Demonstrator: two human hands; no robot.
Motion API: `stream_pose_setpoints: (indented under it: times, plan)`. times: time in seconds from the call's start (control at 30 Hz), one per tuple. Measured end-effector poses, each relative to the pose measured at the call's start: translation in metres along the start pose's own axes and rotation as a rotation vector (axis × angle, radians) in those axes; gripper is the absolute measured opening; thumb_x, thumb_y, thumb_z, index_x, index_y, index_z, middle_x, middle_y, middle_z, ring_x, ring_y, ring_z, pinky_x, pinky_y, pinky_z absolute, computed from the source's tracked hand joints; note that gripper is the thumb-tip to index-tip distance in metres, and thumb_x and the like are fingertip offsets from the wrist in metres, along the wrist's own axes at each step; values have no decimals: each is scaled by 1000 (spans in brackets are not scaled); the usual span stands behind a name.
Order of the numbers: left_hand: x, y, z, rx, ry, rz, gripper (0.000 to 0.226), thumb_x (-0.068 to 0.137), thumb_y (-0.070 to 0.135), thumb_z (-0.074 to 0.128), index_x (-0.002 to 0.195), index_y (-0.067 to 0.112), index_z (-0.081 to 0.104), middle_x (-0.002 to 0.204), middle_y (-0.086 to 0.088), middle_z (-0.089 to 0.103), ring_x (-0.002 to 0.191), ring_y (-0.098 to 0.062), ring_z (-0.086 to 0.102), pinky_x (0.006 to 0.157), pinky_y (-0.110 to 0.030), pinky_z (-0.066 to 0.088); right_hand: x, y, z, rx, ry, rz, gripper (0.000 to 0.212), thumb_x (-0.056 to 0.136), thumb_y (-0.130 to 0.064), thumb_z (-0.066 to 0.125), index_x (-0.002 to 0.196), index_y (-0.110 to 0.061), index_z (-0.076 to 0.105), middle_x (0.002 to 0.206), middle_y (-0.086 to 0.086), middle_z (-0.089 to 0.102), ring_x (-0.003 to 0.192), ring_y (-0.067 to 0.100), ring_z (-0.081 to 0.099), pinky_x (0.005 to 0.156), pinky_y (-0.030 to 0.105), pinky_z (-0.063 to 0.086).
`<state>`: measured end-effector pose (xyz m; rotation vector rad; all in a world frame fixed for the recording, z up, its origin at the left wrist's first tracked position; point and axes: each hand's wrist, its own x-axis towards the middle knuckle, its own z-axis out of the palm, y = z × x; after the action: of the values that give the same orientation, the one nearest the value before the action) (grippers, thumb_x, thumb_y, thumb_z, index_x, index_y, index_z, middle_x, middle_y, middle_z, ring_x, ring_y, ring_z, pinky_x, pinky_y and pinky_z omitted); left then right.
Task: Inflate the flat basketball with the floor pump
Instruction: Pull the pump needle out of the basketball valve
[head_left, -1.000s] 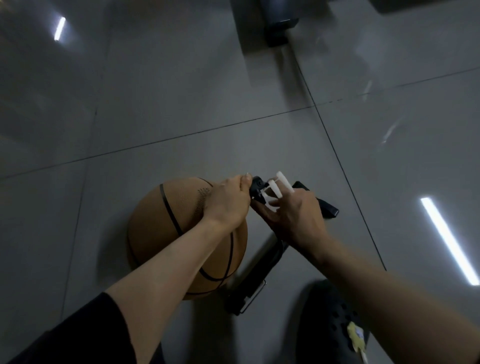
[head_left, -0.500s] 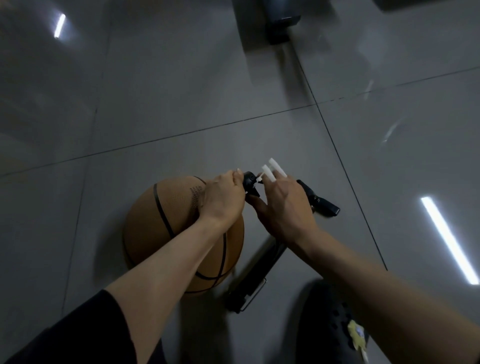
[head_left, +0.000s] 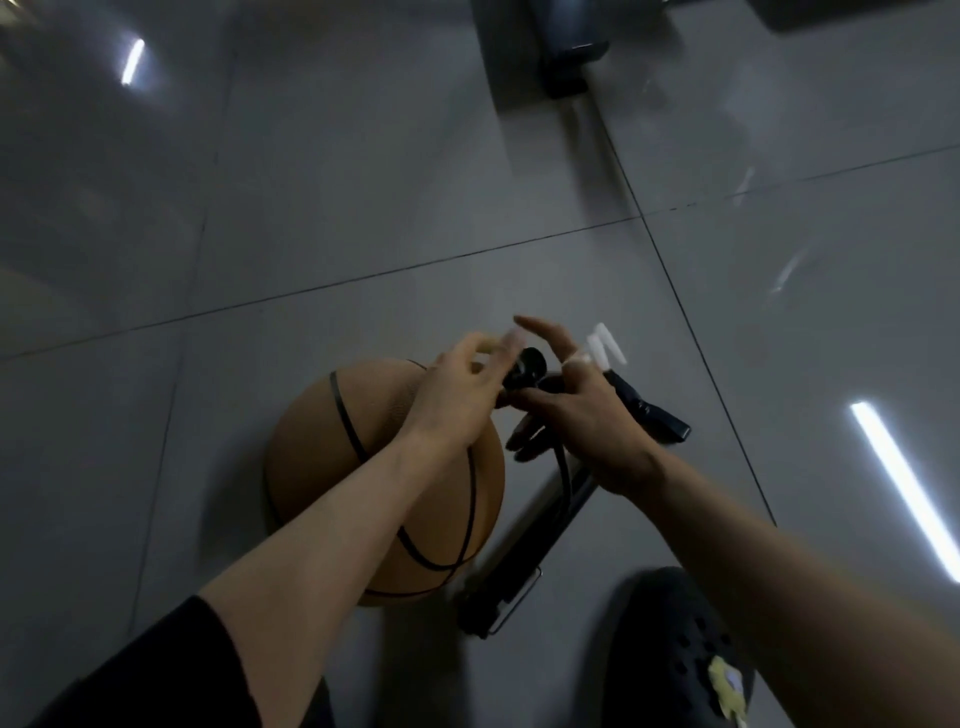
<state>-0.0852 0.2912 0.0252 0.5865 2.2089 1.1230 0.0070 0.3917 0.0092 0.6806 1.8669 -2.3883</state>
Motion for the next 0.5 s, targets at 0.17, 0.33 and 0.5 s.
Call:
stream_pose_setpoints:
  times: [0.17,0.33,0.5]
  plan:
    - [5,-1,-10,-570,-33,-66,30,102,22,28,95,12,55,61,5,37,46,-4,25,40,-15,21,5,-1,-3,-180,9,6,49,88,-6,56,130,-31,47,128,8,48,95,18,61,67,32,54]
    - [1,0,-10,-715,-51,-119,30,102,10,26,122,6,48,80,-3,58,43,-3,35,37,-13,27,2,-4,-2,21,60,16,39,88,-49,40,102,-26,68,106,3,67,98,18,60,78,32,42]
    - [-2,-2,-11,-400,38,-6,25,101,23,32,94,9,51,58,-3,64,37,-9,43,40,-16,37,5,4,1,-80,43,-37,29,103,-19,35,90,-4,57,81,9,63,70,17,60,68,27,50]
